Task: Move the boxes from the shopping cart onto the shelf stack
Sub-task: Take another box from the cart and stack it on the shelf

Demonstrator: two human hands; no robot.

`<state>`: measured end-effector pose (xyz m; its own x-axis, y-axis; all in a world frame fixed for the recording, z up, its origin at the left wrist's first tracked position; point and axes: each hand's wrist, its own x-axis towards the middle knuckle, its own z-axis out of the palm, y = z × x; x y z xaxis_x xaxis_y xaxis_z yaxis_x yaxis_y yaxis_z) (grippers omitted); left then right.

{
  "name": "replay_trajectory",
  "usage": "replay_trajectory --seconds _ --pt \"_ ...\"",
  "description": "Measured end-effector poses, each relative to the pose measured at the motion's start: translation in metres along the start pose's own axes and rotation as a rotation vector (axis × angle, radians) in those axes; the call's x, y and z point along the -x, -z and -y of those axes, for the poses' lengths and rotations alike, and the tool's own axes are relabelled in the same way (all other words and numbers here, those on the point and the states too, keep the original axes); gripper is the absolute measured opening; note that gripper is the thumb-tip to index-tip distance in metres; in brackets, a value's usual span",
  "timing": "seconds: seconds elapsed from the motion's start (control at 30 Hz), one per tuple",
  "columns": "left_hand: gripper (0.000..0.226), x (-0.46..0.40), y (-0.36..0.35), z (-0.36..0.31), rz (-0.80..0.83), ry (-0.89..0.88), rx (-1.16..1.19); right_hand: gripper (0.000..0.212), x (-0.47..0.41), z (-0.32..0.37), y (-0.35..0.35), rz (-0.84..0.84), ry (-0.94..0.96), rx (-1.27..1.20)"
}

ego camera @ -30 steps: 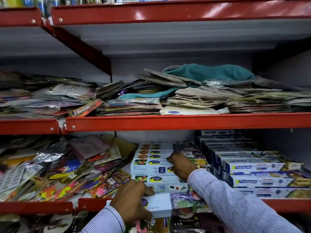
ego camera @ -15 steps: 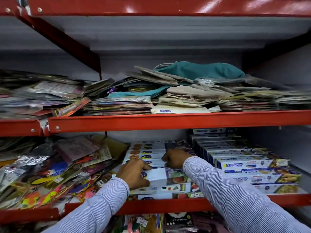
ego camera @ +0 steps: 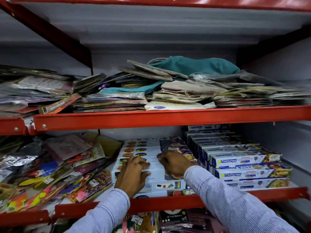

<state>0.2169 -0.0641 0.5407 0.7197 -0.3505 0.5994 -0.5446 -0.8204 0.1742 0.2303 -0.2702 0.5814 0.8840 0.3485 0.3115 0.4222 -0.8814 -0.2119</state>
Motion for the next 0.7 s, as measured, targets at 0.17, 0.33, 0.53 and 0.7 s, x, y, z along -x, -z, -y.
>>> replay_trajectory --seconds 0.17,0.33,0.53,0.7 --pt "0.031 0.005 -0.007 0.001 -0.053 -0.009 0.038 0.045 0.019 0.003 -0.016 -0.155 0.028 0.058" --pt "0.032 0.006 -0.011 0.003 -0.087 -0.028 0.054 0.054 0.024 0.002 -0.023 -0.193 0.023 0.091" --pt "0.038 0.01 -0.014 0.004 -0.078 -0.045 0.044 0.054 0.029 0.002 -0.028 -0.245 0.012 0.131" --pt "0.044 0.014 -0.018 0.006 -0.059 -0.041 -0.007 0.053 0.028 0.002 -0.033 -0.274 0.004 0.146"
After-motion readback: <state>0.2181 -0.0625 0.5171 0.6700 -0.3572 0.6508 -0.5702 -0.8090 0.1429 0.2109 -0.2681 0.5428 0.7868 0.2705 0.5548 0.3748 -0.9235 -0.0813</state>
